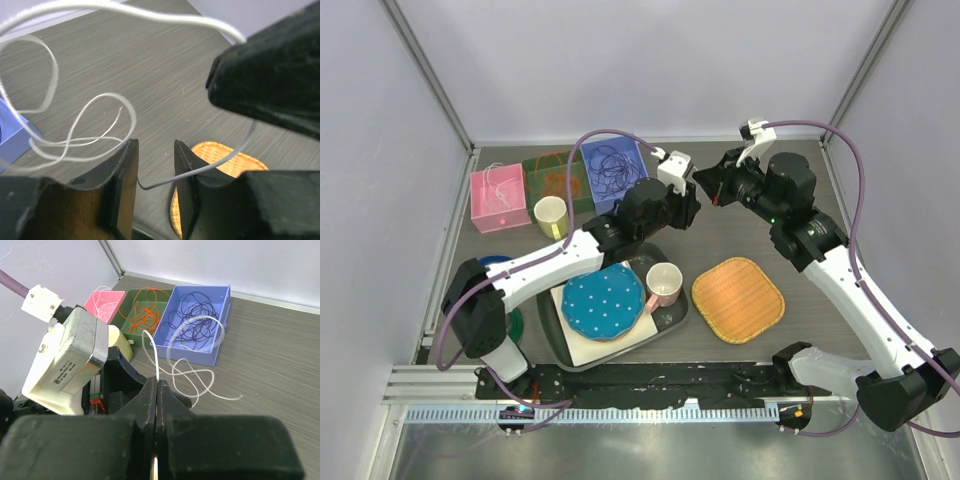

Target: Untangle the cables

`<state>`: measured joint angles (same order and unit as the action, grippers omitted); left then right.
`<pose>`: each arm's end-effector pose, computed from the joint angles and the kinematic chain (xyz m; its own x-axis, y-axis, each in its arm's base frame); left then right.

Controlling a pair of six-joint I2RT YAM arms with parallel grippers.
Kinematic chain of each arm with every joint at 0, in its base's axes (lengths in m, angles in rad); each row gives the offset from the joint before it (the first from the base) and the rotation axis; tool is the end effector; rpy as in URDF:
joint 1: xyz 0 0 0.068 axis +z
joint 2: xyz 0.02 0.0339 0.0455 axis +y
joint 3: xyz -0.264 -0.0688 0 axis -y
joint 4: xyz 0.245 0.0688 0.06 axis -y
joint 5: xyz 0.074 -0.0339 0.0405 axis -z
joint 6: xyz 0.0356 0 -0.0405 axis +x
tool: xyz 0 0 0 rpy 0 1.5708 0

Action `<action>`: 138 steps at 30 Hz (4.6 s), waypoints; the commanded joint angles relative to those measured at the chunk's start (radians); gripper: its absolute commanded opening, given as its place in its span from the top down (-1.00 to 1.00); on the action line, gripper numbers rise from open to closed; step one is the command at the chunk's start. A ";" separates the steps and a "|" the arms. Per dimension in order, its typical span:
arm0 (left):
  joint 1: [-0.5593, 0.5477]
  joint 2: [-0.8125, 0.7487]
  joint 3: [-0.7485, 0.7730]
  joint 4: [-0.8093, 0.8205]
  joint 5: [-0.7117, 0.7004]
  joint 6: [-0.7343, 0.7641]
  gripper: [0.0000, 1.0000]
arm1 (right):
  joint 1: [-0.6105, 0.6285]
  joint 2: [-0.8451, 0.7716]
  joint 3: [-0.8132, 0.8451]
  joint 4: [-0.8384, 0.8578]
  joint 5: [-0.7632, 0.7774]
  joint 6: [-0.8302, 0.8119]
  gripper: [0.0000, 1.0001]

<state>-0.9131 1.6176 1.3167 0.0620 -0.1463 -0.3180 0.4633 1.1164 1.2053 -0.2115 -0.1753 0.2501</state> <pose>0.2427 -0.3057 0.3361 -0.3551 -0.0463 -0.9337 0.6162 0.7395 -0.2710 0.2218 0.1178 0.4189 -0.2532 0.1459 -0.9563 -0.5493 0.7920 0.2663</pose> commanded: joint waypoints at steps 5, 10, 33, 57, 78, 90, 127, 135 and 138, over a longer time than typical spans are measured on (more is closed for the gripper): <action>-0.047 0.018 0.084 0.027 -0.251 0.069 1.00 | 0.001 -0.041 0.017 0.021 -0.030 0.017 0.99; -0.049 -0.015 0.049 0.041 -0.358 0.077 1.00 | 0.001 -0.050 0.019 0.005 -0.001 0.021 0.46; 0.466 -0.260 0.160 -0.175 -0.536 0.201 1.00 | 0.001 -0.084 -0.006 0.012 0.203 0.043 -0.71; 0.980 0.024 0.294 -0.195 -0.257 0.022 1.00 | 0.003 -0.079 -0.013 0.027 0.224 0.021 -0.70; 1.066 0.214 0.190 -0.126 -0.162 -0.141 1.00 | 0.001 -0.036 0.010 0.017 0.226 0.015 -0.71; 1.070 0.402 0.220 -0.234 -0.079 -0.259 1.00 | 0.001 -0.055 0.000 0.020 0.231 0.005 -0.71; 0.995 -0.234 0.057 -0.477 0.143 -0.461 -0.99 | 0.000 -0.047 0.008 -0.006 0.281 -0.005 -0.90; 0.619 -0.560 -0.256 -0.572 -0.069 -0.432 -1.00 | 0.001 -0.050 -0.070 -0.100 0.445 0.092 -0.93; 0.530 -0.628 -0.310 -0.693 -0.189 -0.461 -1.00 | 0.001 -0.089 -0.180 -0.094 0.523 0.172 -0.94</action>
<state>-0.2970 1.0672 1.0519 -0.4698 -0.1322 -0.7731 0.4625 1.0714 1.1236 -0.2871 0.2089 0.3141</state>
